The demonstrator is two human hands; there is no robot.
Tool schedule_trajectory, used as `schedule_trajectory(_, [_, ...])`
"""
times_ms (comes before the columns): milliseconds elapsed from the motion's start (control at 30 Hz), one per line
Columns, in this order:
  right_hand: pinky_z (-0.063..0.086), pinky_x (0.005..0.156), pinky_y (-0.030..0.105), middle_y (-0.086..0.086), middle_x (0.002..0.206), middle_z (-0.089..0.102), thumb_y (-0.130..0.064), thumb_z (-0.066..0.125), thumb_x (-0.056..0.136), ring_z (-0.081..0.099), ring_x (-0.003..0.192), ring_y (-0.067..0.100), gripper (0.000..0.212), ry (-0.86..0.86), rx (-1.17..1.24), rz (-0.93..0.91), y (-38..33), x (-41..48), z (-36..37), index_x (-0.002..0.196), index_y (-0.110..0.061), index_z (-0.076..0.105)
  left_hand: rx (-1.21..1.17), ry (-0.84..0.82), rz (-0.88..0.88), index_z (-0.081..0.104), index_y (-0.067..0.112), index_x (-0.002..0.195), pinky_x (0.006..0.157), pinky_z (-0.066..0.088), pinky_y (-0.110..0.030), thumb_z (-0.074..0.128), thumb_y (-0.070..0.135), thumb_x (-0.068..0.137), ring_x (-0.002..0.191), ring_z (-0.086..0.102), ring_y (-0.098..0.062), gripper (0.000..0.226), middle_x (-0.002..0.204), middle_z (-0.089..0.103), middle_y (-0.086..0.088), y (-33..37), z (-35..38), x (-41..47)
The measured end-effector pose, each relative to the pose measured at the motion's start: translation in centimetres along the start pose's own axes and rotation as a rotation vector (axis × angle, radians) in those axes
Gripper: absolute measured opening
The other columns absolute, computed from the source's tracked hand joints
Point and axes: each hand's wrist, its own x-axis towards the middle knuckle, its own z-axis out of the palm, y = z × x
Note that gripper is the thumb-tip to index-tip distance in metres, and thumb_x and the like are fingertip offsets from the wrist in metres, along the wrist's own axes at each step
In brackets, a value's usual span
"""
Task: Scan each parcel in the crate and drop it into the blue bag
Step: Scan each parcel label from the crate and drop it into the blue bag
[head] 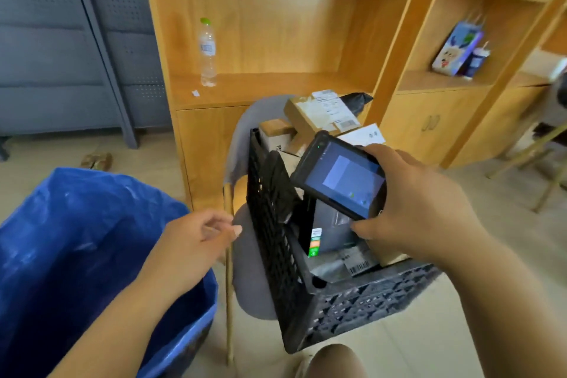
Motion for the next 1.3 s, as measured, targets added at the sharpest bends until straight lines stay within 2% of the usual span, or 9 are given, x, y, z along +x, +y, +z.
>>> schedule_trajectory(133, [0.039,0.057,0.031,-0.005,0.103,0.053,-0.047,0.075,0.049,0.05,0.081,0.02,0.091,0.066,0.08,0.115,4.4,-2.2,0.0,0.129,-0.031,0.032,-0.017,-0.037,0.149,0.053,0.039,0.121,0.075,0.044,-0.017,0.066,0.051,0.079,0.095,0.058,0.005,0.046,0.114,0.058,0.021,3.9,4.8,1.7])
schedule_trajectory(367, [0.046,0.063,0.034,-0.006,0.105,0.051,-0.044,0.075,0.051,0.054,0.085,0.022,0.089,0.104,0.157,0.24,9.1,-3.6,1.3,0.128,-0.032,0.031,0.084,0.035,0.26,0.017,0.034,0.148,0.102,0.042,-0.05,0.067,0.061,0.074,0.13,0.042,-0.023,0.093,0.146,0.033,0.003,8.3,10.4,5.5])
schedule_trajectory(567, [0.049,0.071,0.04,-0.006,0.106,0.05,-0.043,0.075,0.053,0.052,0.089,0.022,0.089,0.091,0.271,0.265,10.3,-3.5,2.5,0.128,-0.031,0.03,0.054,-0.022,0.147,0.025,0.032,0.148,0.079,0.049,-0.031,0.068,0.043,0.083,0.101,0.059,-0.014,0.078,0.122,0.057,0.006,10.1,10.8,8.4])
schedule_trajectory(733, [0.05,0.066,0.039,-0.008,0.103,0.051,-0.043,0.074,0.052,0.054,0.085,0.019,0.088,0.111,0.347,0.277,11.1,-3.8,3.1,0.129,-0.031,0.034,0.003,-0.054,0.126,0.037,0.036,0.136,0.08,0.055,-0.043,0.075,0.032,0.08,0.09,0.062,-0.014,0.068,0.105,0.057,0.016,11.9,9.1,7.0])
schedule_trajectory(900, [0.048,0.06,0.035,-0.013,0.098,0.048,-0.043,0.077,0.049,0.055,0.081,0.017,0.087,0.221,0.435,0.299,12.1,-4.1,2.9,0.124,-0.038,0.032,-0.124,0.034,0.291,0.035,0.059,0.111,0.046,0.053,-0.022,0.074,0.026,0.081,0.06,0.07,-0.012,0.06,0.103,0.05,0.03,15.1,5.6,4.4])
schedule_trajectory(1033, [0.046,0.058,0.033,-0.014,0.096,0.049,-0.042,0.079,0.048,0.056,0.076,0.015,0.087,0.293,0.483,0.321,12.3,-3.8,2.7,0.121,-0.042,0.031,-0.28,0.138,0.408,0.039,0.061,0.114,0.049,0.054,-0.019,0.073,0.017,0.082,0.067,0.072,-0.012,0.064,0.11,0.053,0.035,17.2,3.3,4.2])
schedule_trajectory(1133, [0.049,0.063,0.037,-0.011,0.1,0.051,-0.041,0.079,0.049,0.057,0.08,0.018,0.088,0.293,0.508,0.314,12.1,-3.5,2.7,0.123,-0.04,0.031,-0.137,0.134,0.475,0.044,0.059,0.109,0.06,0.057,-0.021,0.07,0.007,0.083,0.071,0.07,-0.01,0.063,0.127,0.048,0.025,17.5,3.9,4.0])
schedule_trajectory(1200, [0.051,0.067,0.042,-0.009,0.104,0.051,-0.04,0.078,0.051,0.057,0.084,0.021,0.087,0.27,0.504,0.312,11.9,-3.4,2.9,0.124,-0.038,0.032,-0.113,0.099,0.427,0.047,0.055,0.105,0.071,0.058,-0.031,0.068,0.0,0.082,0.072,0.069,-0.013,0.064,0.13,0.046,0.02,16.3,5.1,4.0])
schedule_trajectory(1300, [0.051,0.069,0.044,-0.008,0.106,0.051,-0.042,0.076,0.051,0.055,0.088,0.022,0.088,0.217,0.464,0.335,11.8,-4.0,3.3,0.126,-0.035,0.031,-0.243,0.016,0.32,0.05,0.048,0.1,0.069,0.058,-0.028,0.063,-0.009,0.079,0.082,0.067,-0.014,0.063,0.134,0.044,0.011,13.5,6.7,3.9])
